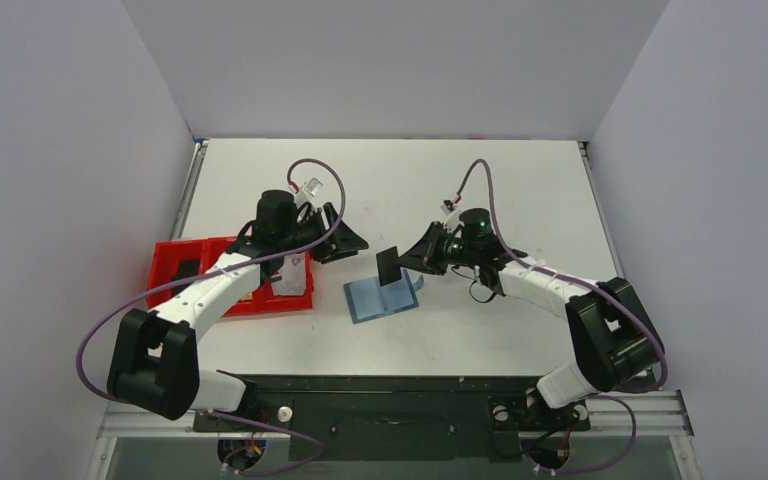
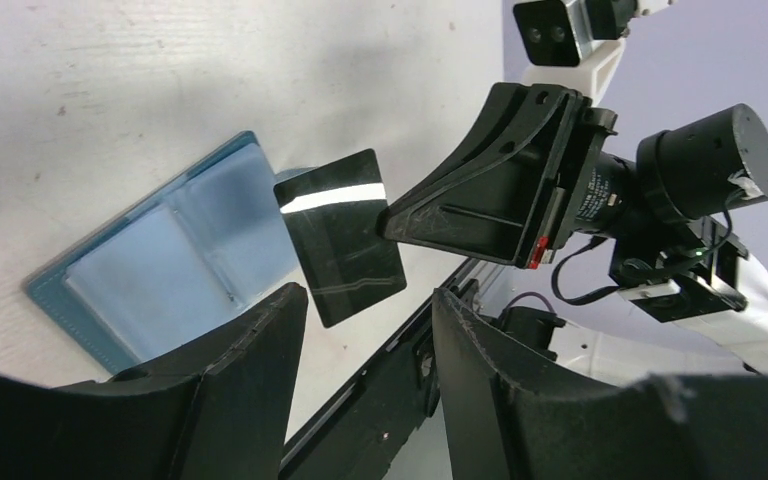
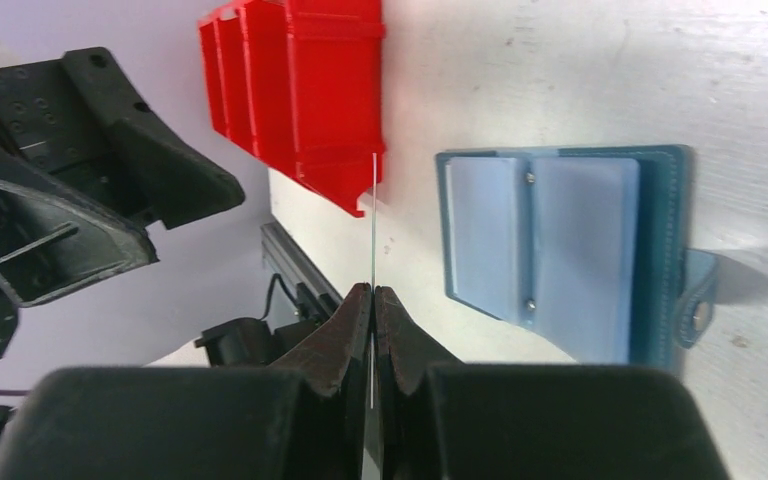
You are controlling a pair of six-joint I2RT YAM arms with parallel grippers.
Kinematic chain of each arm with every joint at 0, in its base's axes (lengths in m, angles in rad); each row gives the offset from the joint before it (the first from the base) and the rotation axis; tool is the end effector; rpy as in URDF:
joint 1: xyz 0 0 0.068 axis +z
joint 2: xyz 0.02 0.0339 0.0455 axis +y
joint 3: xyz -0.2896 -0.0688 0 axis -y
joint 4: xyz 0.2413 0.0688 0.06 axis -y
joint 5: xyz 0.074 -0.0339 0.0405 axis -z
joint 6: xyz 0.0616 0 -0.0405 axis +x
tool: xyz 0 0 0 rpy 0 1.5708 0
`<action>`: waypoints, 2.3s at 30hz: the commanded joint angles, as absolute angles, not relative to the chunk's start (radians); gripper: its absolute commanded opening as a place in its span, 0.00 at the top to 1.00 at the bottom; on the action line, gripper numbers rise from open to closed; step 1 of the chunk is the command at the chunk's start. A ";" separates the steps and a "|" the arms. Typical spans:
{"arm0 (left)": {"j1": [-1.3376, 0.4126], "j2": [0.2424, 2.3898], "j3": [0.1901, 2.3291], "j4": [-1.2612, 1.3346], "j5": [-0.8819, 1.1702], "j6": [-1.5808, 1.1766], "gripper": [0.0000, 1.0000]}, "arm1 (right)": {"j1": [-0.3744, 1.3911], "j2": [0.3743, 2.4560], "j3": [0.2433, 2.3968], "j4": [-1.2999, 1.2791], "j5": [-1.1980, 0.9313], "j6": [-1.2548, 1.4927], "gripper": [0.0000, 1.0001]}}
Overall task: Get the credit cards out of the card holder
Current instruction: Place the credit card in the storage box.
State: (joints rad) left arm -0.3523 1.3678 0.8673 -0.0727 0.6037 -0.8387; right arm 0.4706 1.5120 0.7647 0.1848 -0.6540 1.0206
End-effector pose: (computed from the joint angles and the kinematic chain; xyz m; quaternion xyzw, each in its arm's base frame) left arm 0.2760 -0.1387 0.2664 -0.0639 0.8480 -0.4723 0.2317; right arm 0.2724 0.1806 0.2171 0.0758 0.8402 0.5170 0.1453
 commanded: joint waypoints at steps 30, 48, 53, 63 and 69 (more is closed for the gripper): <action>-0.337 1.413 0.755 0.370 0.803 -1.101 0.59 | 0.543 1.489 0.821 0.530 -0.737 1.273 1.00; -0.335 1.322 0.780 0.108 0.648 -0.948 1.00 | 0.552 1.401 0.885 0.092 -0.529 0.974 0.45; -0.323 1.246 0.844 -0.138 0.513 -0.809 1.00 | 0.534 1.355 0.880 0.012 -0.471 0.920 0.44; -0.275 1.145 1.027 -0.645 -0.085 -0.517 1.00 | 0.530 1.339 0.892 -0.110 -0.402 0.835 0.43; -0.175 1.166 1.109 -0.773 -0.337 -0.414 1.00 | 0.529 1.348 0.893 -0.144 -0.427 0.801 0.43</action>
